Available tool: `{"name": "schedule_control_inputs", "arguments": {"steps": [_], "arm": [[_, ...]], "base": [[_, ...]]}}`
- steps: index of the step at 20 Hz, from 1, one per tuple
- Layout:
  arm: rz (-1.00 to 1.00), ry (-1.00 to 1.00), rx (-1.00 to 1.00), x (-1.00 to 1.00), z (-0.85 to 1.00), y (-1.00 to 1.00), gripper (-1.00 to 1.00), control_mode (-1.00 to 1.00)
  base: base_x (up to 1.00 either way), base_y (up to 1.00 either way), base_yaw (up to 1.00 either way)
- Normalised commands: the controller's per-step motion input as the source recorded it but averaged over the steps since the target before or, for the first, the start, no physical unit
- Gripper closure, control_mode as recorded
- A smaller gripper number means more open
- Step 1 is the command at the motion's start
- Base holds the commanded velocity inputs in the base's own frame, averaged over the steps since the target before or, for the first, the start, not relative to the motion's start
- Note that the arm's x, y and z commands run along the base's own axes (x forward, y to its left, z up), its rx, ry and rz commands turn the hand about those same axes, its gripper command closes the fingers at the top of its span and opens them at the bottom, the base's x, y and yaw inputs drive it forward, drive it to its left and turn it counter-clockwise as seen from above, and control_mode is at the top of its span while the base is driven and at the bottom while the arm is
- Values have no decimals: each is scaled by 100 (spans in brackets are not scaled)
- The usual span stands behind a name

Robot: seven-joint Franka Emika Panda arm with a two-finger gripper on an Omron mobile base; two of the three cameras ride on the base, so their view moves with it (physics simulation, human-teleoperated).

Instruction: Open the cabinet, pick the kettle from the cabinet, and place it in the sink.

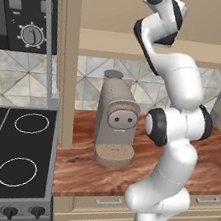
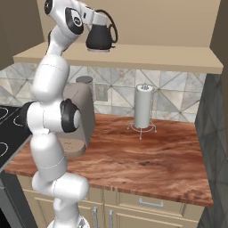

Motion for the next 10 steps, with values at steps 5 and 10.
{"name": "schedule_control_inputs", "arguments": {"steps": [5,10], "arm": [[0,-1,3,-22,-10,12,100,-100],[0,-8,1,-29,-24,23,100,-100]], "base": [[0,0,0],[0,0,0]]}}
